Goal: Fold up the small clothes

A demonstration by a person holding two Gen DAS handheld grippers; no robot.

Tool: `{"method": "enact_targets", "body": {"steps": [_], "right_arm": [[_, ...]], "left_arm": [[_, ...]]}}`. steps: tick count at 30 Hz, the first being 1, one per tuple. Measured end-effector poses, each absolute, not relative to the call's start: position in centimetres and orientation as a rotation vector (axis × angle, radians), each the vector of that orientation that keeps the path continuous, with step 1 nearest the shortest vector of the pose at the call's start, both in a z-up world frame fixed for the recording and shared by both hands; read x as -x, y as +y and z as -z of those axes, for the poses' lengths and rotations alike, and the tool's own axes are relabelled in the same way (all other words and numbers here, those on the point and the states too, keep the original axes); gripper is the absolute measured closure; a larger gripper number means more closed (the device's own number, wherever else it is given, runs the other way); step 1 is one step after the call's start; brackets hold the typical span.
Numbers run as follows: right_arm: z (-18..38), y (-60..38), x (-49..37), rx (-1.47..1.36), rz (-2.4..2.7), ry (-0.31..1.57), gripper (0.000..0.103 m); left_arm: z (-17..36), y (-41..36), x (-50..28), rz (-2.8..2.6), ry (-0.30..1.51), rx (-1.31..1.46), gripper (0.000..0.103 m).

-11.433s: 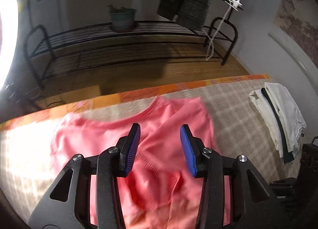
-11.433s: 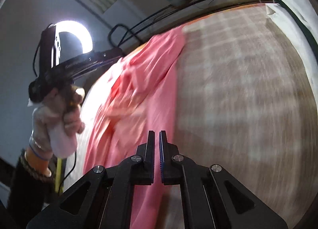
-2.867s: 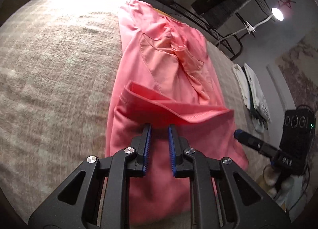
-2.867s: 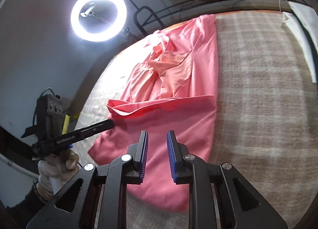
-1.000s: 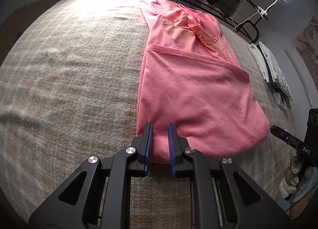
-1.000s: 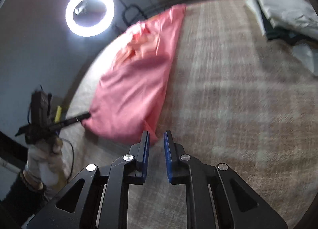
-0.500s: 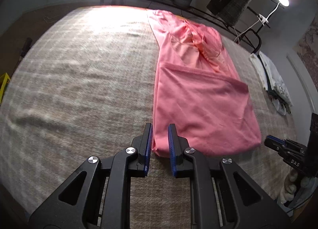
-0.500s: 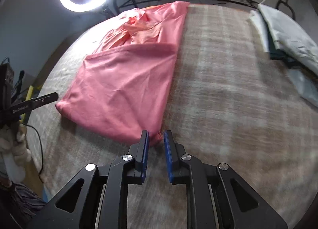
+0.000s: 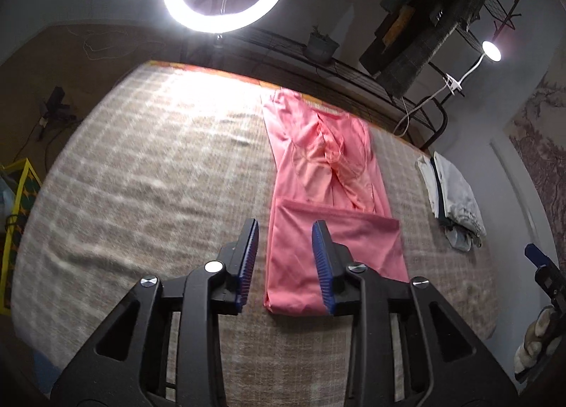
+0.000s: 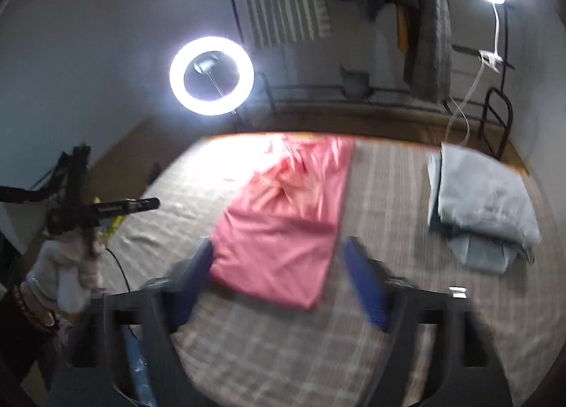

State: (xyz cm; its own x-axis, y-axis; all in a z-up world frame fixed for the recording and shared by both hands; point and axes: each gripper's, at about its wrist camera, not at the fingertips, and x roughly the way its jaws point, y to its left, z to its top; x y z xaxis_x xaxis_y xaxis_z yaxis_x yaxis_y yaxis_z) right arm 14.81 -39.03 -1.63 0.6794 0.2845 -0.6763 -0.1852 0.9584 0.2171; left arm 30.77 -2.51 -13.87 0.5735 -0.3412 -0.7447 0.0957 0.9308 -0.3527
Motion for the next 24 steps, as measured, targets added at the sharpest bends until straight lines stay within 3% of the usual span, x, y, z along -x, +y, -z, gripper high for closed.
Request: {"method": "enact_targets", "body": {"steps": [4, 11, 24], "right_arm": [[1.9, -39.3, -17.5, -0.083, -0.269, 0.784, 0.023], [5.0, -43.8, -22.7, -0.249, -0.265, 0.794, 0.024], [16.2, -48.0, -39.0, -0.407, -0.210, 0.892, 0.025]], "left_arm": [[13.2, -1.8, -33.7, 0.245, 0.949, 0.313, 0.071], [15.1, -2.0, -41.4, 0.267, 0.994, 0.313, 0.071], [27.6, -4.7, -58.8, 0.316, 1.154, 0.362, 0.071]]}}
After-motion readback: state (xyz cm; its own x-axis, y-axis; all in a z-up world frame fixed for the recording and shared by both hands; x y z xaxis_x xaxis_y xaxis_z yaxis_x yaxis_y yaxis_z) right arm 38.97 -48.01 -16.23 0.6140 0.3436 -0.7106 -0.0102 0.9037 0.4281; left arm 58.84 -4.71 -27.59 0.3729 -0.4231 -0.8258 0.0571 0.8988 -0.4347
